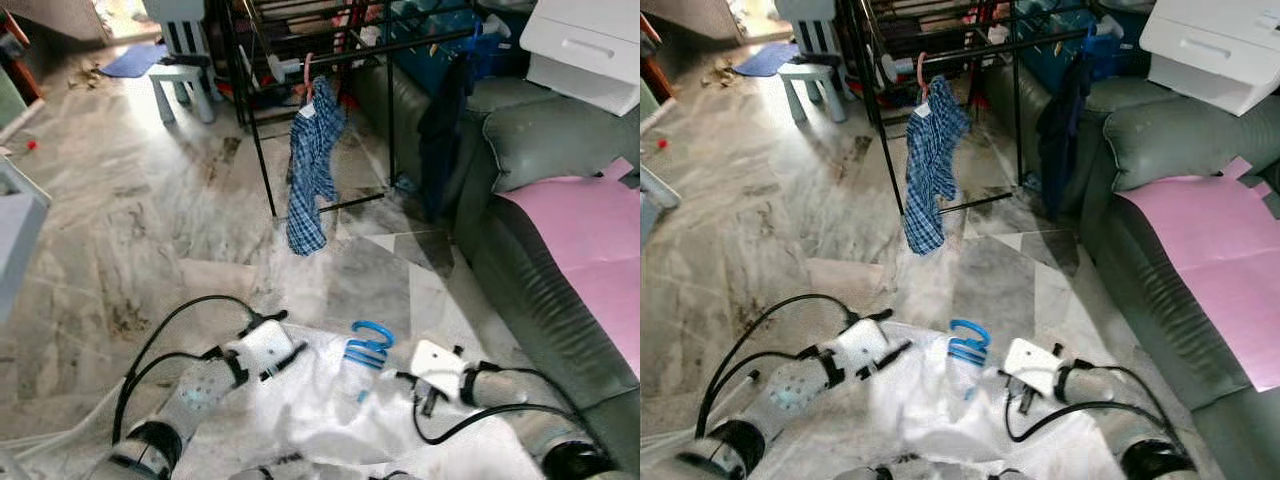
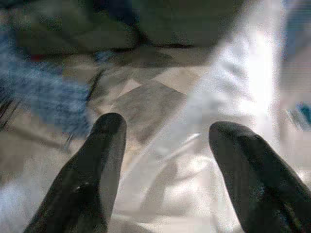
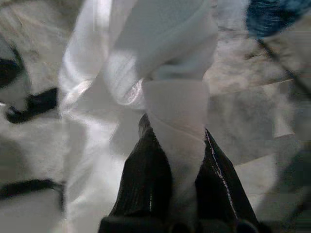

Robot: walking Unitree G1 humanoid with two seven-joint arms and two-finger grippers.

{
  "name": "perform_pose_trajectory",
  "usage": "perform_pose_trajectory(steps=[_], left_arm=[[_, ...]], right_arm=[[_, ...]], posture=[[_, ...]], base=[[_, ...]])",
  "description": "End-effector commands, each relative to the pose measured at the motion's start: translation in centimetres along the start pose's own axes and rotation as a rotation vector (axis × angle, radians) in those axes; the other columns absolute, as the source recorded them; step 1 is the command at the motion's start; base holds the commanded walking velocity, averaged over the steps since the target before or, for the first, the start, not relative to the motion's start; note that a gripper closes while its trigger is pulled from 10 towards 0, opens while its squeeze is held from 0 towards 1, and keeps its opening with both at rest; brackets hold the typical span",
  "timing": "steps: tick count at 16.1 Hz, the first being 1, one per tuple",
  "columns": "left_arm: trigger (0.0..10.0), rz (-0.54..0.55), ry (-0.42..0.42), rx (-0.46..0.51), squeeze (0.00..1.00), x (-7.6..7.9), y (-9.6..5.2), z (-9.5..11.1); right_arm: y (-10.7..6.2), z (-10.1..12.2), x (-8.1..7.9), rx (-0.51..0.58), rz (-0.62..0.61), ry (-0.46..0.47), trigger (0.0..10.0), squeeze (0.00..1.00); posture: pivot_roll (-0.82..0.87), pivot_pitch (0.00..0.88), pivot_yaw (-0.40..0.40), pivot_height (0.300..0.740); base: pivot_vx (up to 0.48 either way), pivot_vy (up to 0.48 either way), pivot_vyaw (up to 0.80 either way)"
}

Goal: Hang hanger

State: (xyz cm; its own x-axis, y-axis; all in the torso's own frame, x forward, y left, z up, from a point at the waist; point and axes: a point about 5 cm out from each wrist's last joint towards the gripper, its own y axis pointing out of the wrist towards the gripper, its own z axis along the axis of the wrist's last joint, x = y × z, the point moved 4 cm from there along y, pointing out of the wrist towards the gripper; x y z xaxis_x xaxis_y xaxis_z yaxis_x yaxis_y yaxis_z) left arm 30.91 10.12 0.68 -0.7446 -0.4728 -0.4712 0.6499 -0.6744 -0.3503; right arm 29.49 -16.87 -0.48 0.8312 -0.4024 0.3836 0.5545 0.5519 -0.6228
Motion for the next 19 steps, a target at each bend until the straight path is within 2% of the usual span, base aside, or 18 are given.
perform_pose_trajectory(steps=[1, 2, 3, 4, 5, 6, 7, 9, 10, 11, 12, 13, 14, 16, 17, 19], left_arm=[[10.0, -0.029, 0.063, -0.009, 1.00, -0.5, 0.0, 0.1], [10.0, -0.026, 0.089, -0.008, 1.00, -0.9, 0.1, 0.3], [10.0, -0.004, 0.146, -0.003, 1.00, -2.3, 0.4, 1.1], [10.0, 0.030, 0.162, -0.004, 1.00, -3.1, 0.5, 1.3], [10.0, 0.112, 0.144, -0.033, 1.00, -4.4, 0.4, 1.1], [10.0, 0.165, 0.089, -0.045, 1.00, -5.0, 0.2, 0.8], [10.0, 0.233, -0.032, -0.057, 1.00, -5.4, -0.1, 0.2], [10.0, 0.249, -0.093, -0.089, 1.00, -4.7, -0.5, -0.9], [10.0, 0.311, -0.210, -0.145, 1.00, -4.3, -0.9, -2.4], [10.0, 0.347, -0.287, -0.180, 1.00, -4.0, -1.3, -3.3], [10.0, 0.403, -0.402, -0.246, 1.00, -3.0, -1.9, -5.0], [10.0, 0.472, -0.563, -0.323, 1.00, -1.6, -2.9, -6.9], [10.0, 0.524, -0.661, -0.376, 1.00, -0.4, -3.7, -8.2], [10.0, 0.621, -0.822, -0.439, 0.99, 1.0, -4.9, -9.8], [10.0, 0.641, -0.852, -0.505, 0.00, 2.4, -5.5, -10.7], [10.0, 0.611, -0.827, -0.558, 0.00, 3.7, -5.8, -11.2]], right_arm=[[-0.4, 1.2, 1.9, 0.040, -0.055, -0.059, 0.0, 0.00], [-0.6, 1.2, 2.4, 0.039, -0.072, -0.064, 0.0, 0.00], [-1.2, 0.9, 3.7, 0.019, -0.124, -0.083, 0.0, 0.00], [-1.4, 0.6, 4.0, 0.000, -0.142, -0.074, 0.0, 0.00], [-1.4, -0.3, 4.1, -0.046, -0.181, -0.047, 0.0, 0.00], [-1.3, -0.6, 3.9, -0.055, -0.188, -0.023, 0.0, 0.00], [-0.9, -0.9, 3.3, -0.065, -0.182, 0.000, 0.0, 0.00], [-0.6, -1.7, 2.6, -0.101, -0.196, 0.028, 0.0, 0.00], [-0.4, -2.3, 2.4, -0.131, -0.226, 0.072, 0.0, 0.00], [-0.2, -2.6, 2.5, -0.146, -0.266, 0.122, 0.0, 0.00], [0.1, -3.0, 2.5, -0.169, -0.335, 0.211, 0.0, 0.00], [0.4, -3.6, 2.5, -0.185, -0.443, 0.376, 0.0, 0.00], [0.9, -3.8, 2.0, -0.180, -0.497, 0.532, 0.0, 0.00], [1.3, -4.4, 1.3, -0.176, -0.603, 0.765, 0.0, 0.00], [1.5, -4.8, 0.5, -0.168, -0.671, 0.919, 0.0, 0.00], [1.7, -5.4, -0.7, -0.189, -0.689, 1.035, 0.0, 0.00]], posture=[[-0.12, 0.087, 0.073, 0.740], [-0.12, 0.084, 0.074, 0.740], [-0.12, 0.094, 0.078, 0.740], [-0.12, 0.093, 0.081, 0.740], [-0.12, 0.094, 0.086, 0.740], [-0.12, 0.096, 0.087, 0.740], [-0.12, 0.098, 0.089, 0.740], [-0.12, 0.097, 0.090, 0.740], [-0.12, 0.093, 0.088, 0.740], [-0.12, 0.087, 0.087, 0.740], [-0.12, 0.075, 0.083, 0.740], [-0.11, 0.062, 0.078, 0.740], [-0.10, 0.053, 0.073, 0.740], [-0.09, 0.026, 0.062, 0.740], [-0.08, 0.001, 0.050, 0.740], [-0.07, 0.000, 0.040, 0.740]], base=[[0.000, 0.000, 0.00], [0.000, 0.000, 0.00], [0.000, 0.000, 0.00], [0.000, 0.000, 0.00], [0.000, 0.000, 0.00], [0.000, 0.000, 0.00], [0.000, 0.000, 0.00], [0.000, 0.000, 0.00], [0.000, 0.000, 0.00], [0.000, 0.000, 0.00], [0.000, 0.000, 0.00], [0.000, 0.000, 0.00], [0.000, 0.000, 0.00], [0.000, 0.000, 0.00], [0.000, 0.000, 0.00], [0.000, 0.000, 0.00]])
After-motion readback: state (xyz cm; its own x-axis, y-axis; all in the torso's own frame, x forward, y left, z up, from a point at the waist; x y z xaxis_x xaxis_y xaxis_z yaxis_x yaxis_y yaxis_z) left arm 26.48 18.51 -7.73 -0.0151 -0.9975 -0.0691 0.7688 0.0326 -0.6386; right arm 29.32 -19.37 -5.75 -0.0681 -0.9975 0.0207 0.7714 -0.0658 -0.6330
